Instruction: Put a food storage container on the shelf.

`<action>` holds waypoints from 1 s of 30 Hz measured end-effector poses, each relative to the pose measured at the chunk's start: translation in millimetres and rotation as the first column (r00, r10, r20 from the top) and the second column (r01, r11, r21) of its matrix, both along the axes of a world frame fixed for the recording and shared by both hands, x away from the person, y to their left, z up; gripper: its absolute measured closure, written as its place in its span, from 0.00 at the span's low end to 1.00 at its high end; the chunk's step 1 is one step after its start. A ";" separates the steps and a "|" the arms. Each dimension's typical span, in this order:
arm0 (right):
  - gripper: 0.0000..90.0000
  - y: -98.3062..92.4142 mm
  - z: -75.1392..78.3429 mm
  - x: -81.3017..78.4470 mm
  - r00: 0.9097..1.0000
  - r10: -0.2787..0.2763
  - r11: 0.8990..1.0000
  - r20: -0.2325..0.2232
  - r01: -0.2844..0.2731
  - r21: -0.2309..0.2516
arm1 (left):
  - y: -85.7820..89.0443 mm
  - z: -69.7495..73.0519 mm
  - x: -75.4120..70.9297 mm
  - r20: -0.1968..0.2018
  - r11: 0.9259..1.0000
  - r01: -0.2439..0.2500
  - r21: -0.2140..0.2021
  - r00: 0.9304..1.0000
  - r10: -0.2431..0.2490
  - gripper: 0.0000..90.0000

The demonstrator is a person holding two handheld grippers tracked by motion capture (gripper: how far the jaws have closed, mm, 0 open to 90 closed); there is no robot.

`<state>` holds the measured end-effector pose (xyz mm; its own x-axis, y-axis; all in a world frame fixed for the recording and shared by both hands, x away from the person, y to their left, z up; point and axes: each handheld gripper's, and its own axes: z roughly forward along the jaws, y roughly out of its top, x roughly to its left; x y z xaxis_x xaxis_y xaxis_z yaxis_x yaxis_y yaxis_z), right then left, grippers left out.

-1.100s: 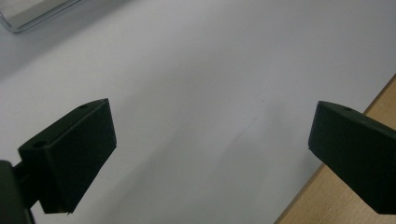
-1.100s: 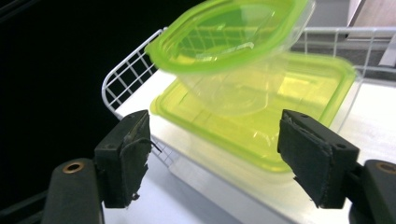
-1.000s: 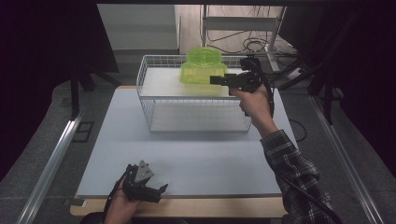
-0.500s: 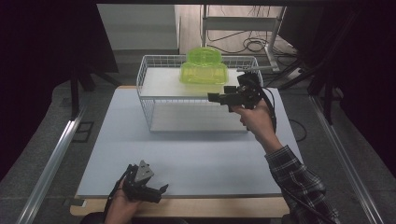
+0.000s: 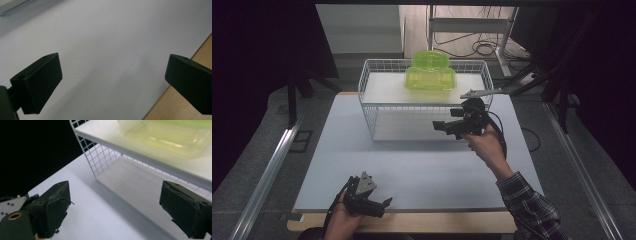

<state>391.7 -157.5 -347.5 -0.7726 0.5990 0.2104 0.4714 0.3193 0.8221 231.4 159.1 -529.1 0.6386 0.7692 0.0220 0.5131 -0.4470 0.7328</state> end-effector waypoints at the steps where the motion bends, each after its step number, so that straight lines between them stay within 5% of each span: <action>1: 0.11 0.0 0.0 0.0 1.000 0.000 1.000 0.000 0.000 0.000 | 0.1 0.0 0.0 0.001 1.000 0.000 0.000 1.000 0.000 0.01; 30: 0.04 -32.2 -82.1 -39.6 1.000 0.000 0.997 0.002 0.000 -0.077 | 0.1 -0.8 -0.4 0.003 1.000 -0.004 -0.012 1.000 0.004 0.00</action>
<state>352.1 -189.6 -429.7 -0.7728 0.6137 0.1619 0.4699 0.3817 0.7959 230.9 159.2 -529.9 0.6351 0.7723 0.0147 0.5124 -0.4355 0.7401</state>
